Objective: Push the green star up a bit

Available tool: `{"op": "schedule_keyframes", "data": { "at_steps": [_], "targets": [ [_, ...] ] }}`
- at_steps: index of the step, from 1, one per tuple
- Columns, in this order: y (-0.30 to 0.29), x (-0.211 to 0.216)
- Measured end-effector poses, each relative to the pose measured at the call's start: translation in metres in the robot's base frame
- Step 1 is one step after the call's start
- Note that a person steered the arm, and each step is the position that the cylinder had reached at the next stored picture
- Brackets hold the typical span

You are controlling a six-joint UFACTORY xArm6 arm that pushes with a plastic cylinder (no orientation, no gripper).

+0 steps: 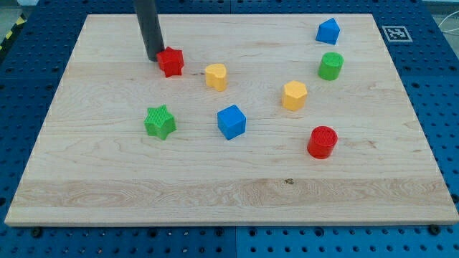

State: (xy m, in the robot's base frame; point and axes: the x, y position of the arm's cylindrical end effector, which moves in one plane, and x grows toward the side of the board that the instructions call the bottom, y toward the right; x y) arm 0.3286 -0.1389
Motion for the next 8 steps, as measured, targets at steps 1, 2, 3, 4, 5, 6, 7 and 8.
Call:
{"op": "schedule_keyframes", "data": {
  "at_steps": [1, 2, 3, 4, 5, 6, 7, 8],
  "targets": [
    [0.000, 0.028],
    [-0.003, 0.044],
    [-0.032, 0.056],
    [-0.069, 0.098],
    [-0.082, 0.146],
    [-0.078, 0.195],
    [-0.058, 0.205],
    [-0.033, 0.191]
  ]
}}
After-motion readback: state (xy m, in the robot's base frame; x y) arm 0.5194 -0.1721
